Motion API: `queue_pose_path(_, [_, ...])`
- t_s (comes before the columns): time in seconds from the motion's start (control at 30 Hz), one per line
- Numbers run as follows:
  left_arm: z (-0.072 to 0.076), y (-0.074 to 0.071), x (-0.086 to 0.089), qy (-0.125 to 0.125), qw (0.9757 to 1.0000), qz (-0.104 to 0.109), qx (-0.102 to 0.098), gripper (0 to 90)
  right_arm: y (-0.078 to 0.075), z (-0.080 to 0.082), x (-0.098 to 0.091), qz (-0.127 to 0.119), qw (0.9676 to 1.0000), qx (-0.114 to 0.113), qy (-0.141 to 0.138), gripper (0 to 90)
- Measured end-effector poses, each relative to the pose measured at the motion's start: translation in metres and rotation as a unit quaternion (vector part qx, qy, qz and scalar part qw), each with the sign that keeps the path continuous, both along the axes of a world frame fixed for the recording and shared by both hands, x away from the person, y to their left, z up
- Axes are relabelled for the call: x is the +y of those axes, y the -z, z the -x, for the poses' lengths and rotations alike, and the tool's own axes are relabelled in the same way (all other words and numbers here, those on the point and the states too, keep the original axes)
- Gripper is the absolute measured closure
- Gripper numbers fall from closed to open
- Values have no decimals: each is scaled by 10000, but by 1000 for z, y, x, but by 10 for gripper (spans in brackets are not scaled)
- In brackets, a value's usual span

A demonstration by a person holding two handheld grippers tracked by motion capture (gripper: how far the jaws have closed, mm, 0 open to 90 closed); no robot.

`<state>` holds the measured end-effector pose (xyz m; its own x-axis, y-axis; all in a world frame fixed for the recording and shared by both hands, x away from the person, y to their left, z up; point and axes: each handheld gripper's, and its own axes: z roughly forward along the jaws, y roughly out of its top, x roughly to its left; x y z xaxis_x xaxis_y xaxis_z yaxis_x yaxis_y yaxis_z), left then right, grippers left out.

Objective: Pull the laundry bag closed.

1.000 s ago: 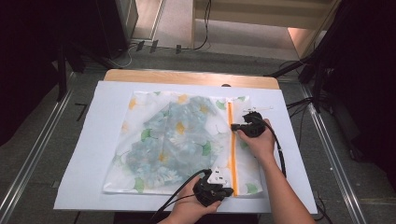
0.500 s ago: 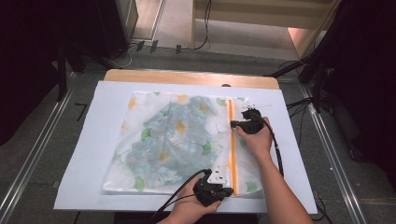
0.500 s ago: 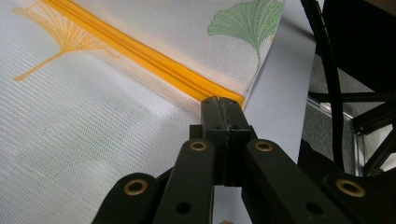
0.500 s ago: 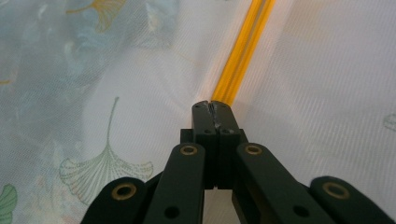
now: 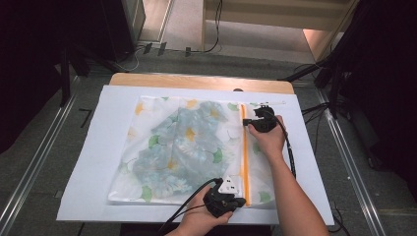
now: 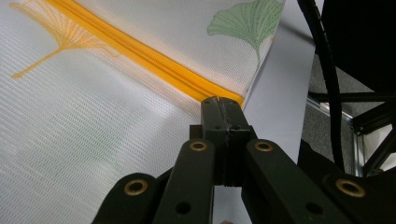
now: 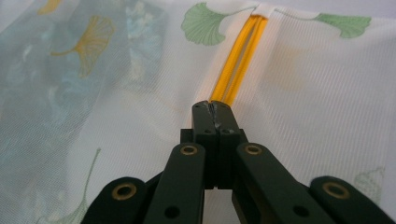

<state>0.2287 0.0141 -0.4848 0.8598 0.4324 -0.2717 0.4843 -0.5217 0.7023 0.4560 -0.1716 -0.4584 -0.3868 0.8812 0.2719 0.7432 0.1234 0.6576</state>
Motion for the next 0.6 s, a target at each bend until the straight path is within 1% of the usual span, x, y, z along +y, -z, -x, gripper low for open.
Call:
queue_pose_path(0.07, [0, 0, 0, 0, 10000, -2, -1, 900, -2, -4, 0, 27, 10000, -42, 20, 900])
queue_pose_path(0.23, [0, 0, 0, 4, 10000, 3, 10, 900, -6, -16, 1, 16, 10000, -54, 76, 900])
queue_pose_path(0.3, [0, 0, 0, 3, 10000, -2, 16, 900, -5, -23, 2, 26, 9999, -87, 111, 900])
queue_pose_path(0.33, [0, 0, 0, 5, 10000, -1, 18, 900, -6, -26, 3, 5, 9999, -47, 163, 900])
queue_pose_path(0.43, [0, 0, 0, 6, 10000, -2, 7, 900, -5, -39, 2, -14, 9996, -72, 257, 900])
queue_pose_path(0.6, [-1, 0, 0, -4, 10000, 19, 55, 900, -6, -59, 2, -216, 9983, 92, 540, 900])
